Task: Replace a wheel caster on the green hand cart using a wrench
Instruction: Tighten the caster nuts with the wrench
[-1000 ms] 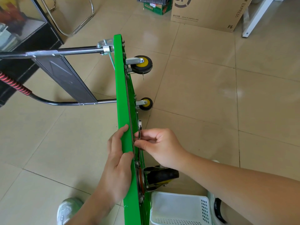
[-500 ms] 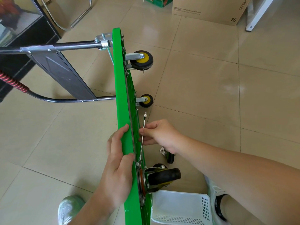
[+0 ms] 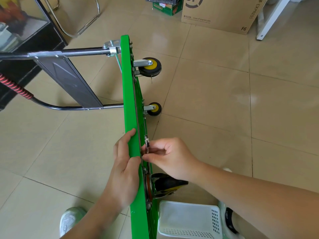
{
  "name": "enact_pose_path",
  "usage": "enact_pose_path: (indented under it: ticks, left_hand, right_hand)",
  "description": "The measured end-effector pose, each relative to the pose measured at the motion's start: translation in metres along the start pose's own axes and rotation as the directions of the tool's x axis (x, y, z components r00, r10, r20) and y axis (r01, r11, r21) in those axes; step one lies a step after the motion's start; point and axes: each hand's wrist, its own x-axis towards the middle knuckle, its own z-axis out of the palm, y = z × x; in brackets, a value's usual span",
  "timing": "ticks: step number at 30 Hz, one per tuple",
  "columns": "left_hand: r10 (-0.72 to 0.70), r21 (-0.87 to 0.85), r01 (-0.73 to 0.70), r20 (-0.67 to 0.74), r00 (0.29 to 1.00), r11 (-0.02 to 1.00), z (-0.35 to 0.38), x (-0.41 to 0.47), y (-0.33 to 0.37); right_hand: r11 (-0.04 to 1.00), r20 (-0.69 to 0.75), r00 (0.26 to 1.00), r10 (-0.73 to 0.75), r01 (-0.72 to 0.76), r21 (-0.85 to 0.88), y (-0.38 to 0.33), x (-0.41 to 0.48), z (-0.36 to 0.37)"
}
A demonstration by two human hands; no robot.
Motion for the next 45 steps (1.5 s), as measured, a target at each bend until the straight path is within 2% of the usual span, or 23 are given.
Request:
enact_pose_path:
  ticks: [5,19,24,32,36,39,42,45]
  left_hand:
    - [0.007,0.005,-0.007,0.001,1.000,1.000,0.001,0.001,0.001]
    - [0.016,-0.001,-0.016,0.001,1.000,1.000,0.000,0.001,0.001]
    - [0.014,0.001,-0.014,-0.002,1.000,1.000,0.002,0.001,0.001]
    - [-0.006,-0.013,0.006,0.020,1.000,1.000,-0.001,0.001,-0.002]
    - [-0.002,-0.013,0.003,0.033,0.999,1.000,-0.001,0.001,-0.003]
    - [-0.003,-0.011,0.003,0.035,0.999,1.000,-0.001,0.001,-0.001]
    - [0.006,0.009,-0.006,0.022,1.000,1.000,-0.001,0.001,0.000]
    - [0.008,0.014,-0.008,0.012,1.000,1.000,0.000,0.001,0.002]
  right_hand:
    - [0.998,-0.058,0.998,-0.006,0.010,0.063,-0.008,0.007,-0.003]
    - [0.997,-0.003,1.000,-0.002,0.002,0.077,0.005,0.007,0.000]
    - [0.992,-0.077,0.994,0.078,-0.069,0.103,0.005,0.020,0.003]
    - [0.952,-0.057,0.959,0.276,-0.265,0.154,0.010,0.049,-0.002]
    - [0.946,-0.064,0.948,0.311,-0.303,0.117,0.005,0.053,-0.001]
    - [0.951,-0.101,0.951,0.293,-0.278,0.136,-0.005,0.052,-0.005]
    - [0.973,-0.125,0.974,0.190,-0.170,0.157,-0.019,0.042,-0.012]
    - [0.995,-0.110,0.990,0.084,-0.077,0.062,-0.024,0.021,-0.013]
